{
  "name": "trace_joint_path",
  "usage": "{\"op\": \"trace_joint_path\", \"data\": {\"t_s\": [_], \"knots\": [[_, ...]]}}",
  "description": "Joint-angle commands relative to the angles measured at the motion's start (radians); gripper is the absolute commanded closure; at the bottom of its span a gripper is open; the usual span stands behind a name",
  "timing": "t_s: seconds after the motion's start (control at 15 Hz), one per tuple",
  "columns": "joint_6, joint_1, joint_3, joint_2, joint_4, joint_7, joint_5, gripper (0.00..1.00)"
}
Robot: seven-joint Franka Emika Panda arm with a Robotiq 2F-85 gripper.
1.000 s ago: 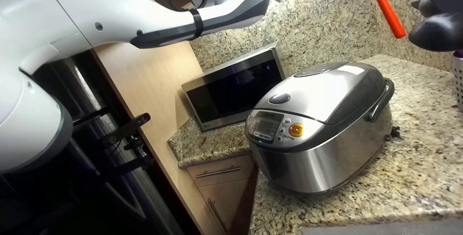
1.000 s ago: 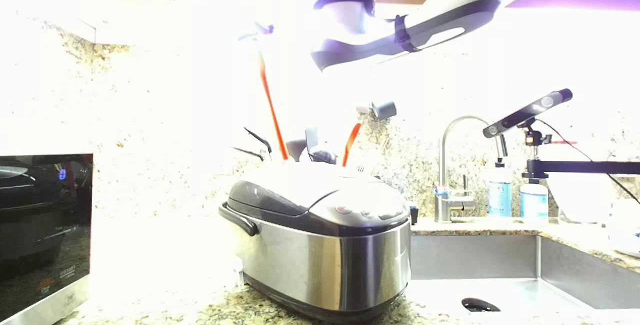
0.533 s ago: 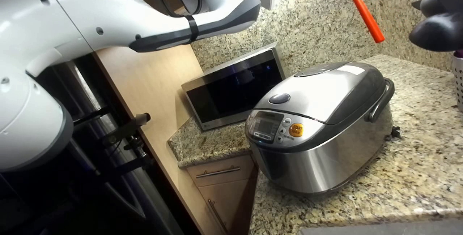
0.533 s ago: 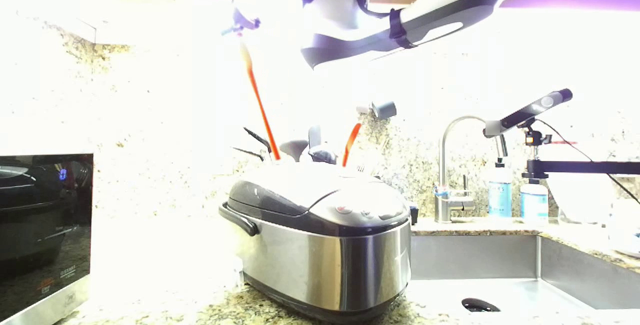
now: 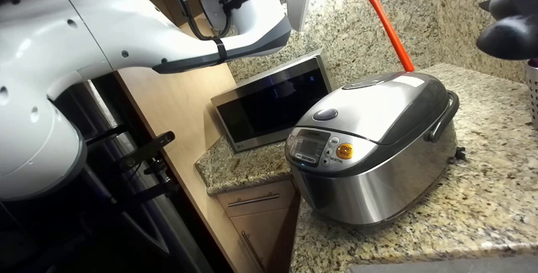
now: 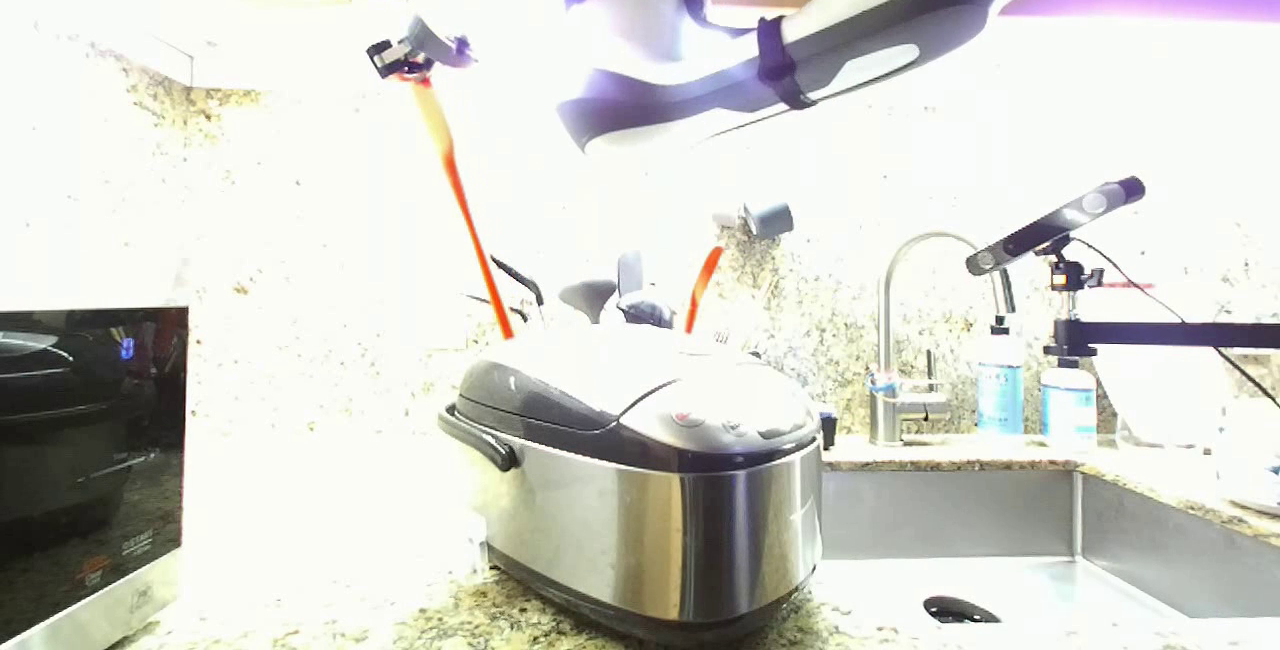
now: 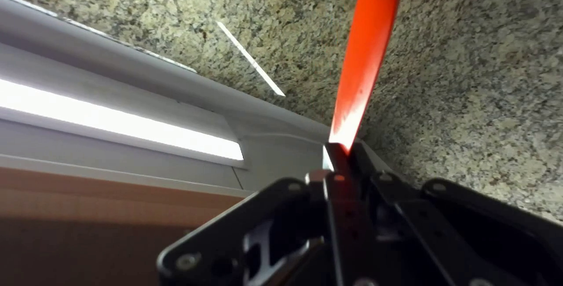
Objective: Pick up an orange ladle and put it on the counter top
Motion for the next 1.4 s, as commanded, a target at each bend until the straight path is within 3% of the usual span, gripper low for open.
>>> {"op": "trace_joint_path", "data": {"t_s": [0.0, 0.4, 0.8, 1.13, 1.33], "knots": [[0.067, 0.003, 0.054, 0.005, 0.0, -0.05, 0.003, 0.98], [0.188, 0.005, 0.18, 0.025, -0.017, -0.135, 0.002, 0.98], [0.377, 0.013, 0.32, -0.012, -0.136, -0.201, -0.025, 0.98], [0.498, 0.012, 0.301, 0.002, -0.13, -0.136, -0.078, 0.98], [0.504, 0.015, 0.291, -0.011, -0.153, -0.093, -0.11, 0.98]]}}
